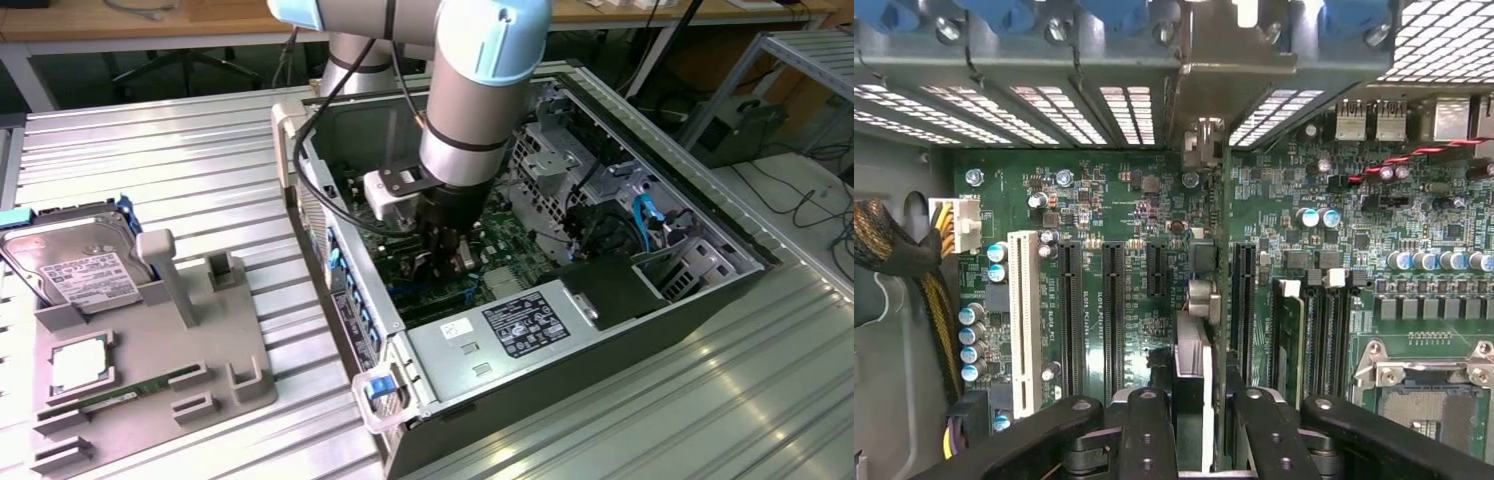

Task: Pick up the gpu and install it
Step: 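Insert the gpu into the slot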

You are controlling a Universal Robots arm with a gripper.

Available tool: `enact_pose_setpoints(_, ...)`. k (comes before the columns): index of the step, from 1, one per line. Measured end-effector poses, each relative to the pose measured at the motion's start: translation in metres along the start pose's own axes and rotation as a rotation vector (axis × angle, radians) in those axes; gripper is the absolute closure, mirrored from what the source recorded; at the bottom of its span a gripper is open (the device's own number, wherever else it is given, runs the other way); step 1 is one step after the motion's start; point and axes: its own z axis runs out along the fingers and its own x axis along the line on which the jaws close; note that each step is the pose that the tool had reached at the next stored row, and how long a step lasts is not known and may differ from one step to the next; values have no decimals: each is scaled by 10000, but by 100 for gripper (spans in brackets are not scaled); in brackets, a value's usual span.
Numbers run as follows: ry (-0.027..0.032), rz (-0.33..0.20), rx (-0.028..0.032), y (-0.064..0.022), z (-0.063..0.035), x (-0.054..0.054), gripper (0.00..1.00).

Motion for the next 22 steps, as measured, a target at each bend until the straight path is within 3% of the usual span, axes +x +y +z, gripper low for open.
enact_pose_setpoints(11,-12,-2,5,3,35,-1,71)
enact_pose_setpoints(12,0,-2,0,4,30,0,64)
enact_pose_setpoints(13,-3,-2,2,3,29,0,64)
enact_pose_setpoints(15,-1,-2,10,3,1,0,64)
enact_pose_setpoints(22,-1,-2,63,-1,-238,-2,64)
